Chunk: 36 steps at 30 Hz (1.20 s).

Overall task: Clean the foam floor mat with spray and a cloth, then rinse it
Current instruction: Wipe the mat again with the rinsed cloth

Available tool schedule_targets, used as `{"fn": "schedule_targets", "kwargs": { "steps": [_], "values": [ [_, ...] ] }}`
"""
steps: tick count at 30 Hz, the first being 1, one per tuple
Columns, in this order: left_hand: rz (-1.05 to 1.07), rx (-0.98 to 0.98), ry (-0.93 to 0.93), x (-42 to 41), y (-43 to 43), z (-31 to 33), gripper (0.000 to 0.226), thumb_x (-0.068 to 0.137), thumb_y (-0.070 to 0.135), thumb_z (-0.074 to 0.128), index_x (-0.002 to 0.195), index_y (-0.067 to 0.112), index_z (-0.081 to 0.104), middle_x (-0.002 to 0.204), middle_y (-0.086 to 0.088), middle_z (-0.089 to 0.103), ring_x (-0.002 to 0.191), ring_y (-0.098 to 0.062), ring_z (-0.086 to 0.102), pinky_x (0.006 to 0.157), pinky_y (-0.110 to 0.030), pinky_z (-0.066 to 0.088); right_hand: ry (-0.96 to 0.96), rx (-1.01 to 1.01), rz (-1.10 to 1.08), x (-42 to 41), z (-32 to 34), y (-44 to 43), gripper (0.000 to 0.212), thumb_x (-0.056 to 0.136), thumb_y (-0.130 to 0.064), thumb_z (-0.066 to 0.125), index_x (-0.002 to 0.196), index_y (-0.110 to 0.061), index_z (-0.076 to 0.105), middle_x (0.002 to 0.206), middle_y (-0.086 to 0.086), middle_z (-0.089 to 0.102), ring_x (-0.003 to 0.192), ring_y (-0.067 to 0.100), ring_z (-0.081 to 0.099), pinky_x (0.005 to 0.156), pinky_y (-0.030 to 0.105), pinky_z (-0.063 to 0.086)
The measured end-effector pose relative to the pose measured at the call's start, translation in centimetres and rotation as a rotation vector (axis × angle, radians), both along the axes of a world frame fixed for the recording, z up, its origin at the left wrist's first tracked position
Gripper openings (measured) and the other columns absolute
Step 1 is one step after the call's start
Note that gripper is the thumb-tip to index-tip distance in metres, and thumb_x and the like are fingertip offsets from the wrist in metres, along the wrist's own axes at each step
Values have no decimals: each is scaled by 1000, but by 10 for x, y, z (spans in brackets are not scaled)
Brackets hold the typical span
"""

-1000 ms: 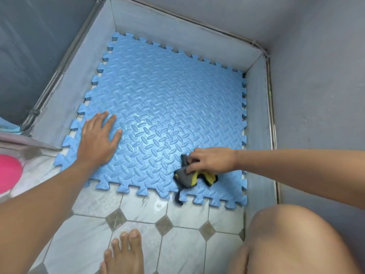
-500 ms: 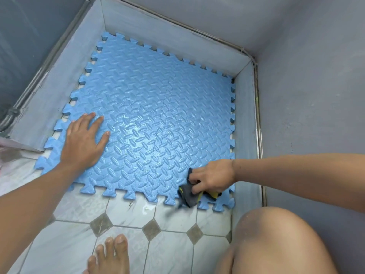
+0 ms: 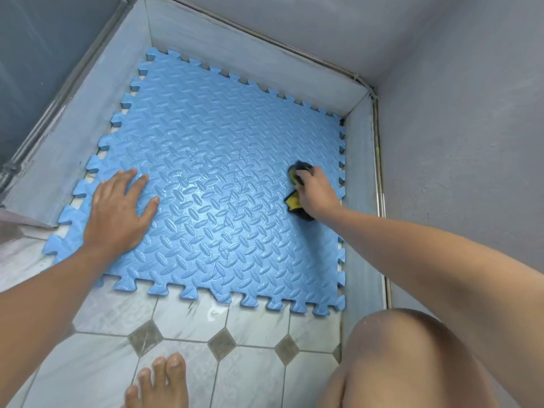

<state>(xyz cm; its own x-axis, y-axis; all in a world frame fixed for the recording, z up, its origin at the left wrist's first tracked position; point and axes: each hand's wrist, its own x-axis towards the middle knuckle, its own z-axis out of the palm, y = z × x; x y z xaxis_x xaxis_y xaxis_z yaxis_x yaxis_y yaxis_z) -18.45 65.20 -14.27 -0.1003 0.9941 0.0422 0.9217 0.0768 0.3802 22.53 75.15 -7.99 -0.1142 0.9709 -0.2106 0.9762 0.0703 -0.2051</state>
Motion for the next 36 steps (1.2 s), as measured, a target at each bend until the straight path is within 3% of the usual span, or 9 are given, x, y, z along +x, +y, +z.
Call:
{"fn": "schedule_targets", "kwargs": {
  "steps": [4, 7, 11, 14, 17, 20, 22, 30, 36],
  "values": [
    [-2, 4, -7, 0, -1, 1, 71, 99, 60, 34, 150, 14, 49, 160, -10, 41, 151, -32, 30, 119, -21, -10, 99, -89, 639, -58, 9, -51, 39, 94, -20, 58, 133, -22, 55, 127, 6, 48, 119, 26, 48, 86, 36, 49],
    [-4, 3, -12, -1, -1, 0, 71, 98, 60, 35, 150, 14, 49, 160, -10, 42, 150, -32, 31, 118, -18, -13, 66, -231, 1200, -53, 21, -81, 23, 90, -14, 57, 112, -19, 62, 116, 7, 49, 105, 25, 49, 60, 29, 40],
    [-5, 10, -7, -1, -1, 1, 71, 98, 59, 35, 150, 13, 49, 160, -10, 42, 150, -32, 31, 121, -24, -8, -115, -334, 1531, 6, 25, -91, 24, 86, -19, 63, 109, -23, 58, 113, 8, 45, 100, 26, 44, 48, 27, 28],
    [-7, 20, -1, -1, -1, 0, 70, 98, 58, 37, 149, 11, 50, 159, -12, 43, 149, -33, 32, 123, -35, 4, -224, -374, 1315, 50, 25, -59, 28, 89, -20, 59, 114, -27, 49, 117, 7, 44, 105, 26, 47, 54, 33, 46],
    [-5, 24, 4, 1, 0, 1, 69, 98, 57, 38, 148, 11, 51, 158, -12, 44, 149, -33, 33, 122, -35, 5, -248, -256, 718, 75, 26, -7, 32, 89, -16, 60, 117, -28, 51, 118, 4, 42, 107, 27, 51, 77, 34, 49],
    [5, 35, 0, 2, -1, 1, 69, 97, 57, 40, 146, 11, 53, 156, -12, 46, 148, -33, 35, 122, -37, 10, -106, -120, 39, 69, 22, 24, 33, 92, -16, 59, 124, -21, 49, 118, 10, 46, 106, 36, 57, 83, 35, 45],
    [10, 38, -1, 3, -1, 2, 67, 96, 55, 41, 145, 11, 54, 156, -12, 46, 148, -33, 35, 123, -39, 11, -17, -70, -142, 47, 14, 29, 39, 96, -29, 61, 130, -17, 49, 125, 16, 48, 107, 36, 57, 89, 37, 44],
    [7, 26, 14, 3, -1, 1, 66, 98, 55, 41, 148, 12, 52, 158, -10, 45, 149, -32, 34, 125, -48, 17, 322, 83, 235, -171, -13, 24, 34, 96, -29, 61, 128, -21, 60, 126, 8, 50, 114, 30, 52, 88, 38, 46],
    [6, 47, -2, 2, 0, -1, 66, 97, 55, 42, 146, 13, 54, 157, -9, 46, 148, -32, 36, 125, -50, 21, 301, 140, 368, -237, -24, 41, 35, 96, -21, 54, 130, -27, 56, 115, 6, 48, 112, 29, 46, 83, 39, 46]
  ]
}}
